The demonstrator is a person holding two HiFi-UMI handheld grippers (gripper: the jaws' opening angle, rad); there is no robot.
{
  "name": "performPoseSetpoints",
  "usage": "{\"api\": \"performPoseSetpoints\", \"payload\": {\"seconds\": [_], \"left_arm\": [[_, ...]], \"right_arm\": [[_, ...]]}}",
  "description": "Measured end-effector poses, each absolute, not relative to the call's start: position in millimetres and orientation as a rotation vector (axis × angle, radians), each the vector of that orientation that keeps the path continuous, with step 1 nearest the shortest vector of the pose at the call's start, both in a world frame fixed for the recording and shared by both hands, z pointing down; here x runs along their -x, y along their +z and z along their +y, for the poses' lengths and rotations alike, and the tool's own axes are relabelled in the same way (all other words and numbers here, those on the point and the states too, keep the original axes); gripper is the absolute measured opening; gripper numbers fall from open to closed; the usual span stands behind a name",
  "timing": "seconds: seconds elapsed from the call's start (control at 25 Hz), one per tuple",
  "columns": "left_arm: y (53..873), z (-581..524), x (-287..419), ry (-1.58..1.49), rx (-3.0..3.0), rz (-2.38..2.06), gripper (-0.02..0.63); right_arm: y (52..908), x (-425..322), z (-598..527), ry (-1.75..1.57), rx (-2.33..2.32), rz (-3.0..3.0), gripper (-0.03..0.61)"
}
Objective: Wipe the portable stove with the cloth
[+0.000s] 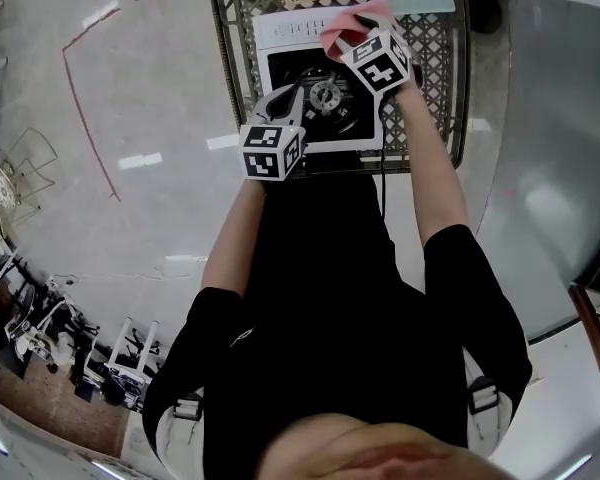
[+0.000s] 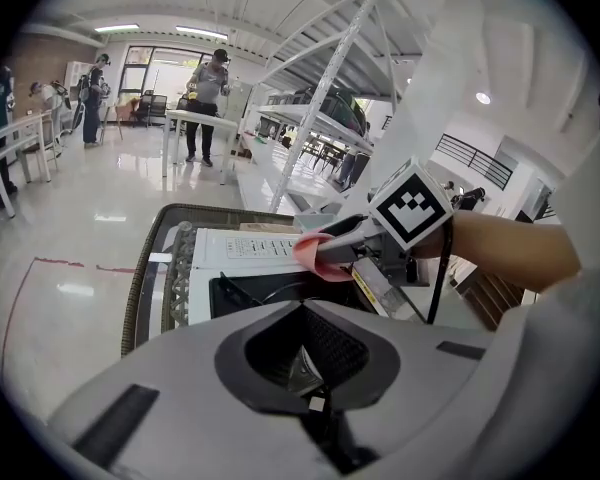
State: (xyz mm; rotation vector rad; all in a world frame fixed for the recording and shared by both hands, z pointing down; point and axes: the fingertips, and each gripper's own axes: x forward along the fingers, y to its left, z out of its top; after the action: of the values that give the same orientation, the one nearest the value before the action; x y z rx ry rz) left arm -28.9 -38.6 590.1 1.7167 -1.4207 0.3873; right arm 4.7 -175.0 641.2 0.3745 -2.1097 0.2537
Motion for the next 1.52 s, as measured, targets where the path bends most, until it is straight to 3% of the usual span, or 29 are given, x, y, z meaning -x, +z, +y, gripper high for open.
{"api": "performPoseSetpoints", "payload": {"seconds": [1.52], "left_arm": [[596.8,-19.0,96.4,0.286,-1.623,-1.509,0.000]], "right_arm": [[647.3,86.3,-133.8,0.081,-0.154,-2.073,0.224]]}}
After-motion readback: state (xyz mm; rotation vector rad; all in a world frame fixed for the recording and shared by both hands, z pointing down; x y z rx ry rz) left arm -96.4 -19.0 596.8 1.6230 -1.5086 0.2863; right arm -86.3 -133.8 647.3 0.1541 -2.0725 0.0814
